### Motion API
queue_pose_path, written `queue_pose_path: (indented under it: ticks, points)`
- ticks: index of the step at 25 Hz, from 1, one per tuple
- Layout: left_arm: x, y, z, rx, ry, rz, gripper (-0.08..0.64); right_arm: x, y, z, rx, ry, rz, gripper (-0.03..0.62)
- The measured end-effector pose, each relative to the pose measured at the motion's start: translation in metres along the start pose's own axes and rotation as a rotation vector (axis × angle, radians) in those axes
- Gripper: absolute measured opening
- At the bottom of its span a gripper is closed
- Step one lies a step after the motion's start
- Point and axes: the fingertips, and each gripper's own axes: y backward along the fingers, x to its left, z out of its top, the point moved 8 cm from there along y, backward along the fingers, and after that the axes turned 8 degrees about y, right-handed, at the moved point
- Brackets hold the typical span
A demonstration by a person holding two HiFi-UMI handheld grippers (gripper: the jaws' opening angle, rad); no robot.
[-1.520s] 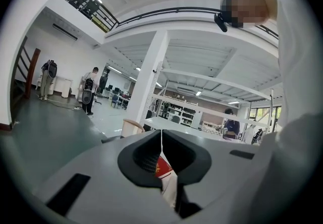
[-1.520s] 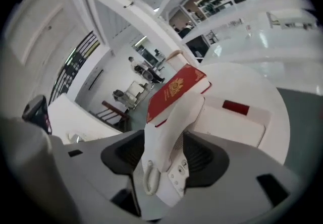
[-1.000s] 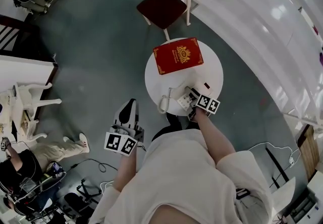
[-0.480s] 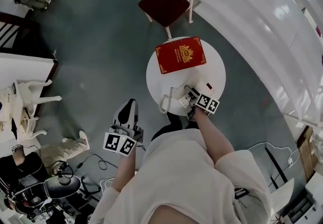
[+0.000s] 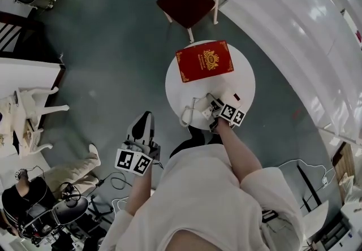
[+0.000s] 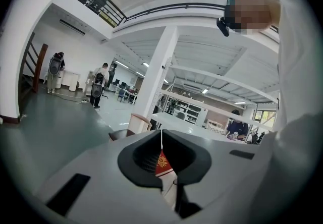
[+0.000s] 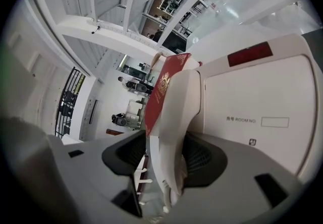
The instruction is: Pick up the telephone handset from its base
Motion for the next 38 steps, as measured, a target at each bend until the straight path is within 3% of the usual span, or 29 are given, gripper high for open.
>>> queue_pose_path:
  ticks: [7,23,38]
  points:
    - [0.006,-0.006,0.001,0.009,0.004,-0.004,0.023,-0.006,-0.002,-0.001,-0.006,0.004,-0.035,0.143]
    - [0.004,-0.007,0.002,0.010,0.007,-0.001,0.023,-0.004,-0.001,-0.001,-0.010,-0.019,-0.008,0.112]
    - [-0.013,0.001,-0.006,-0.014,0.007,-0.009,0.023,0.036,0.027,0.020,-0.045,0.088,0.141,0.104]
